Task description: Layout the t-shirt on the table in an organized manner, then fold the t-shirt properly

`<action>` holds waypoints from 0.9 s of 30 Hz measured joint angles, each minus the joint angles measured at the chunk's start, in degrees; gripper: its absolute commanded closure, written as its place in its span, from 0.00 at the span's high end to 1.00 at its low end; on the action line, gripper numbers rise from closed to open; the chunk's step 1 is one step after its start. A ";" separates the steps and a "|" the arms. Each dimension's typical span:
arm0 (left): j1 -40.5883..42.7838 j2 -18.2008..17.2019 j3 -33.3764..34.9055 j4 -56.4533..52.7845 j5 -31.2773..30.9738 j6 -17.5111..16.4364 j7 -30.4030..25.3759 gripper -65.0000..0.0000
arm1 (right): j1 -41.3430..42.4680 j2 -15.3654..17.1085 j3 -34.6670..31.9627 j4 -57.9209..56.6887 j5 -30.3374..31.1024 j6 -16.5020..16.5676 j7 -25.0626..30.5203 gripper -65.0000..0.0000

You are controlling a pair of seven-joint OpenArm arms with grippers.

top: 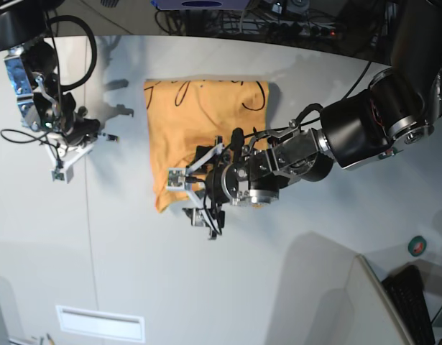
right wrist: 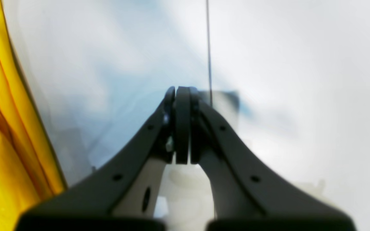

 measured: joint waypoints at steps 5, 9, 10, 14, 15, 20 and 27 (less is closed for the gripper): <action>2.60 -1.77 -17.86 9.94 0.26 0.61 0.33 0.66 | -0.94 0.15 -0.04 3.08 -0.39 -0.26 -0.28 0.00; 11.39 -2.08 -31.76 22.45 -1.84 1.60 9.35 0.25 | -3.82 0.42 -0.11 13.05 -0.42 -0.02 -0.13 0.00; 14.12 -2.08 -33.64 25.07 -2.78 1.05 11.47 0.07 | -4.61 0.37 -0.17 15.52 -0.02 0.07 -0.33 0.00; 26.36 -1.38 -42.14 33.31 -4.24 0.70 14.05 0.00 | -7.39 0.83 -3.26 22.86 -0.68 -0.37 -0.17 0.00; 29.16 -1.40 -43.93 33.86 -3.96 0.76 14.23 0.00 | -7.48 0.74 -5.22 23.43 -0.48 -0.28 -0.66 0.00; 42.58 -2.08 -48.85 33.86 -3.19 1.01 15.54 0.00 | -5.88 0.15 -15.78 23.98 -0.02 -0.24 -0.74 0.00; 48.61 -1.73 -51.43 28.37 -3.30 0.83 14.60 0.00 | -0.96 -0.66 -23.63 17.77 -0.63 -0.55 0.11 0.00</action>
